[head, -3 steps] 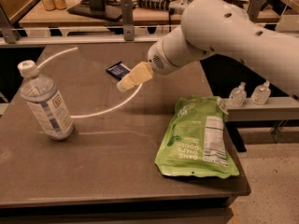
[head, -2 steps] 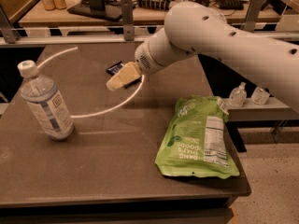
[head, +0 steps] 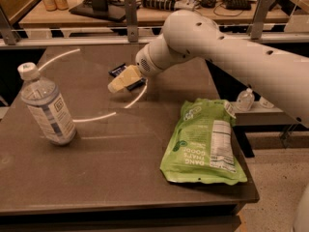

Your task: Pick rxbar blueberry

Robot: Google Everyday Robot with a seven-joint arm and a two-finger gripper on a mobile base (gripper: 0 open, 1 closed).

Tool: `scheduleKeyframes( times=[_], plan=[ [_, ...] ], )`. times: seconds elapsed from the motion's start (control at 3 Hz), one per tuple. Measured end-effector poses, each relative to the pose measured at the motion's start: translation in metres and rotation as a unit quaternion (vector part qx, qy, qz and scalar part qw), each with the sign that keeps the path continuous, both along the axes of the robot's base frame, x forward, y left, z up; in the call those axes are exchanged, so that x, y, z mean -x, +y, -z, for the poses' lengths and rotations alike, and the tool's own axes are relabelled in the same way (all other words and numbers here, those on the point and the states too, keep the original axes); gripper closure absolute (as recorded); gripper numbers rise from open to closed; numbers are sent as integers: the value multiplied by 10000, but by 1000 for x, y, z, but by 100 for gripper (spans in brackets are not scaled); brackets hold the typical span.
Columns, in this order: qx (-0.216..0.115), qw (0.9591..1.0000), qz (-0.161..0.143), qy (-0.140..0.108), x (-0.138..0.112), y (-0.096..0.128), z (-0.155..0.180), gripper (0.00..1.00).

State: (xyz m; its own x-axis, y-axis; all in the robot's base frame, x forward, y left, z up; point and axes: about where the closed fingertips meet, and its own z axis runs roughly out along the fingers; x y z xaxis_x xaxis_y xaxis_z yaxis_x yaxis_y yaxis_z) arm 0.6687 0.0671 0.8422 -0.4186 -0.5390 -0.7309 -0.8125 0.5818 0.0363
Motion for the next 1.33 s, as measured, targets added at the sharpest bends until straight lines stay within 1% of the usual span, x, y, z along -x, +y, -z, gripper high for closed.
scheduleKeyframes(
  times=[0.33,0.67,1.33],
  plan=[
    [-60,9999,-107,71,-1,5,12,17],
    [-104,9997,-174,107,2,6,18,40],
    [-121,9997,-197,64,5,4,16,85]
  ],
)
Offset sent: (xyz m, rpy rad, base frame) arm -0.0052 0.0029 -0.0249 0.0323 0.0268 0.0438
